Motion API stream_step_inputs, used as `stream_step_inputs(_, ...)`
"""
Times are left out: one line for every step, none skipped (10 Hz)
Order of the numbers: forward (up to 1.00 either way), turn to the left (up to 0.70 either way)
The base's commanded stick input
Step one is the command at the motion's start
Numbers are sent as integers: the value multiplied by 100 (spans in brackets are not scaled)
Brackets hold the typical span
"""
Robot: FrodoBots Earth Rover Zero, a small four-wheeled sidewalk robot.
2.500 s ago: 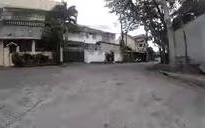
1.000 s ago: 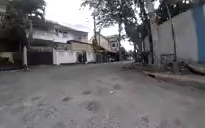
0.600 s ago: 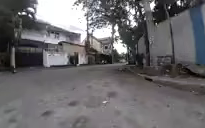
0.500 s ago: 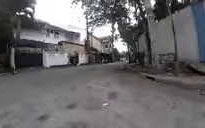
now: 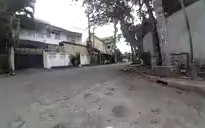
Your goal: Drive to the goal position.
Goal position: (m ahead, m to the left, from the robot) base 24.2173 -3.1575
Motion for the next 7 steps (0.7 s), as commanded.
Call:
stream_step_inputs(100, 1)
stream_step_inputs(100, 1)
stream_step_inputs(100, 1)
stream_step_inputs(100, 1)
stream_step_inputs(100, -28)
stream_step_inputs(100, -39)
stream_step_inputs(100, -8)
